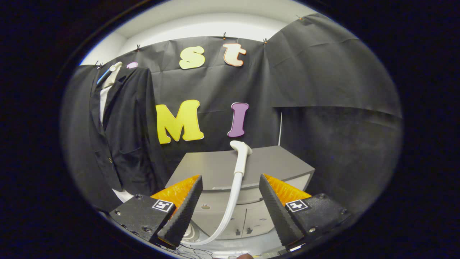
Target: Iron the clothes twice with a garment steamer, once on the left side and once on the right side.
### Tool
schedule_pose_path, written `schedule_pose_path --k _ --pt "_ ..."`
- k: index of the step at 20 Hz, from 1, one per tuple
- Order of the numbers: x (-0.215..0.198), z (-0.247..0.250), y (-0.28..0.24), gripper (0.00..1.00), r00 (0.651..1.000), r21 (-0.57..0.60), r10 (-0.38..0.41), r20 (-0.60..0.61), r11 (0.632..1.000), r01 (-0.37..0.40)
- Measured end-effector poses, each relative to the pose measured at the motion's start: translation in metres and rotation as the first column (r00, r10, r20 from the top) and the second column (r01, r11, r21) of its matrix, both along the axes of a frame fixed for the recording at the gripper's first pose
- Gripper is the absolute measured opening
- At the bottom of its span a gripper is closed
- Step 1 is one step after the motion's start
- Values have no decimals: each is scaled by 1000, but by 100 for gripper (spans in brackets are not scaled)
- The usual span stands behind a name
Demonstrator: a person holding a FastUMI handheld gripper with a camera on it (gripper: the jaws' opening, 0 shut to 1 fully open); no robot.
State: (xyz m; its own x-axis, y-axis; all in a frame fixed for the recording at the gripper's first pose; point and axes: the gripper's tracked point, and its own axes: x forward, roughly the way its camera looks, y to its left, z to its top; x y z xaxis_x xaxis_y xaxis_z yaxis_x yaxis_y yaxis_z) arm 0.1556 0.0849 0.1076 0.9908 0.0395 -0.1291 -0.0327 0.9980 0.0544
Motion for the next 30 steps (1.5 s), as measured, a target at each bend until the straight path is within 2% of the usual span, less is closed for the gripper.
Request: schedule_pose_path --k 3,11,15,17,19,23,26,28,30 --pt "56 1 -9 99 997 29 31 -73 999 -29" --pt "187 -6 -41 98 972 92 18 -235 996 4" --pt "234 -34 -50 98 926 114 11 -378 993 35" --pt "247 -47 -48 96 900 139 33 -434 990 31" --pt "259 -56 -50 95 884 127 13 -468 990 52" --pt "267 -73 -43 86 854 106 13 -521 993 50" --pt "271 -77 -48 70 844 72 -46 -534 992 99" --pt "269 -77 -46 62 844 50 -64 -533 993 107" --pt "272 -76 -43 54 849 79 -59 -524 990 118"
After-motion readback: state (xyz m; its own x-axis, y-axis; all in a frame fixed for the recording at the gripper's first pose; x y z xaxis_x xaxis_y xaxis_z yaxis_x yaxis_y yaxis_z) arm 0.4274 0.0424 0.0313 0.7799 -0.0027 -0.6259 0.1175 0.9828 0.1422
